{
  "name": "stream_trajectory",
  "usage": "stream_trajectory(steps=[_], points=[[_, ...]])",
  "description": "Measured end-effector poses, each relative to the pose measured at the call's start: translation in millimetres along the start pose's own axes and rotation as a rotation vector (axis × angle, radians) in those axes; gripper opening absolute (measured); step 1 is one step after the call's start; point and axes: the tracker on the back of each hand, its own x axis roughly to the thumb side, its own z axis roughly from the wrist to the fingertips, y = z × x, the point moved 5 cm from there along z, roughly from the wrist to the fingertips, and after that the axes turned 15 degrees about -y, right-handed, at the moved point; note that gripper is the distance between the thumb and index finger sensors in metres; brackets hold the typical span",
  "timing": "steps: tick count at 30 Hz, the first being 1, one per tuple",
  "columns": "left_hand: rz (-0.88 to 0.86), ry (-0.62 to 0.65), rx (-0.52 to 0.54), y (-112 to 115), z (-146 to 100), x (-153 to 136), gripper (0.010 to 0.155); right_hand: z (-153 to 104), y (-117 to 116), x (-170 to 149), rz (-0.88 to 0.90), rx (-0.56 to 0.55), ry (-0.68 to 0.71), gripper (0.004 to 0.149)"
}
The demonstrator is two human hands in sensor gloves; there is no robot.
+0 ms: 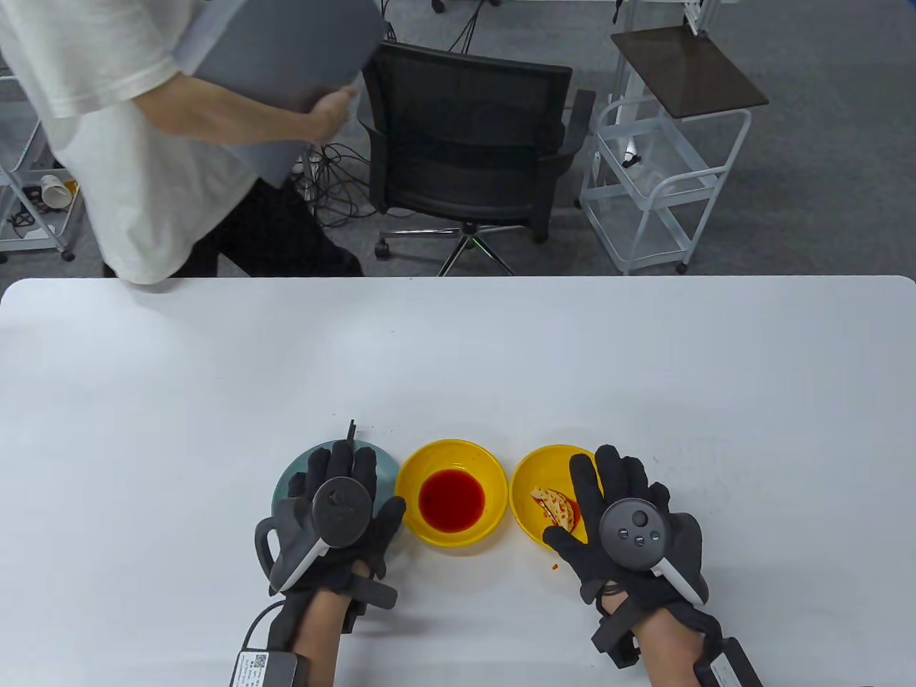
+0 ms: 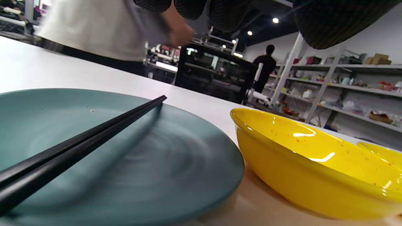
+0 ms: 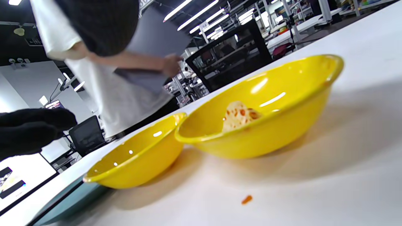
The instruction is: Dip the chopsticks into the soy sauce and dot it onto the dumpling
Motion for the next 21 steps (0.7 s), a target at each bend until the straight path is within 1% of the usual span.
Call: stream_trajectory(steps=[7, 21], points=[[0.023, 0.02, -0.01, 5.4, -2.0, 5.7, 0.084, -0.8, -1.3, 1.9, -0.001, 0.005, 0.016, 0.089], [0.035, 0.0, -0.028, 8.7, 2.4, 1.5, 0.084, -0.3, -1.4, 2.4, 0.019, 0.014, 0.033, 0.089]])
